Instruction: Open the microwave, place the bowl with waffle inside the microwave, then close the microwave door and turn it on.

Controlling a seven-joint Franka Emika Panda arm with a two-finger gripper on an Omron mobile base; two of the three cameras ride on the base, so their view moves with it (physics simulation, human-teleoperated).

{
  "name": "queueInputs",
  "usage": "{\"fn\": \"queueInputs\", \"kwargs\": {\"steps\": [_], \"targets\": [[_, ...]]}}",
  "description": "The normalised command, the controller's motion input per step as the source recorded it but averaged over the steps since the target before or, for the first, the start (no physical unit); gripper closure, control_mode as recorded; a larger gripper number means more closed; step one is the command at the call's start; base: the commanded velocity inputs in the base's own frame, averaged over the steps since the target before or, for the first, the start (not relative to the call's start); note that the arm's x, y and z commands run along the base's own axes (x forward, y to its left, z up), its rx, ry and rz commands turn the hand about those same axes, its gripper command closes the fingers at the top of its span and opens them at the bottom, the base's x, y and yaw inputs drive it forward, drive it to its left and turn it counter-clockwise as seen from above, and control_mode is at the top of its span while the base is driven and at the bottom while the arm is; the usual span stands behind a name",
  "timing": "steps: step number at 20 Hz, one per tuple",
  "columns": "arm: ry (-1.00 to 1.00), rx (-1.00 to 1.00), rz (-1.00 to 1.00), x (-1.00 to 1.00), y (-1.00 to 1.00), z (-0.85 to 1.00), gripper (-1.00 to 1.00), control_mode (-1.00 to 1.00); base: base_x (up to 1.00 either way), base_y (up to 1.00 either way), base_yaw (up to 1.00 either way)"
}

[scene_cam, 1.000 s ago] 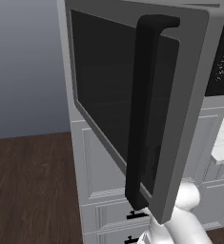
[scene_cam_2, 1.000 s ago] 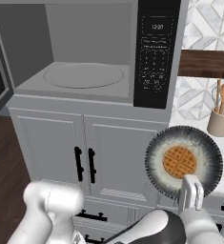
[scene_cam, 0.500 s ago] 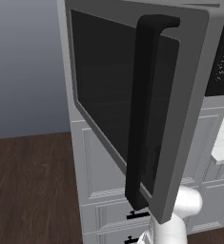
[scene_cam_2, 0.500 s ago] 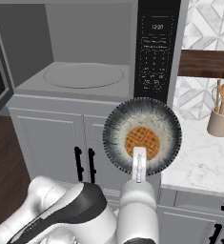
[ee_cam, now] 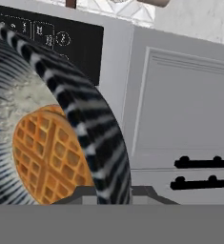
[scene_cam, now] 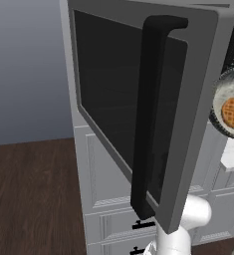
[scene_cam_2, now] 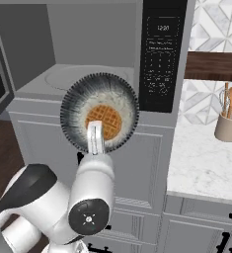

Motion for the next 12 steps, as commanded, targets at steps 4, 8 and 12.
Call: {"fn": "queueInputs", "kwargs": {"steps": [4, 8, 12], "targets": [[0.04, 0.00, 0.28, 0.48, 0.61, 0.58, 1.00, -1.00, 0.00, 0.00, 0.00], [0.11, 0.00, 0.15, 0.57, 0.48, 0.65, 1.00, -1.00, 0.00, 0.00, 0.00], [0.17, 0.00, -0.01, 0.89, 0.41, 0.45, 1.00, -1.00, 0.00, 0.00, 0.00]]}}
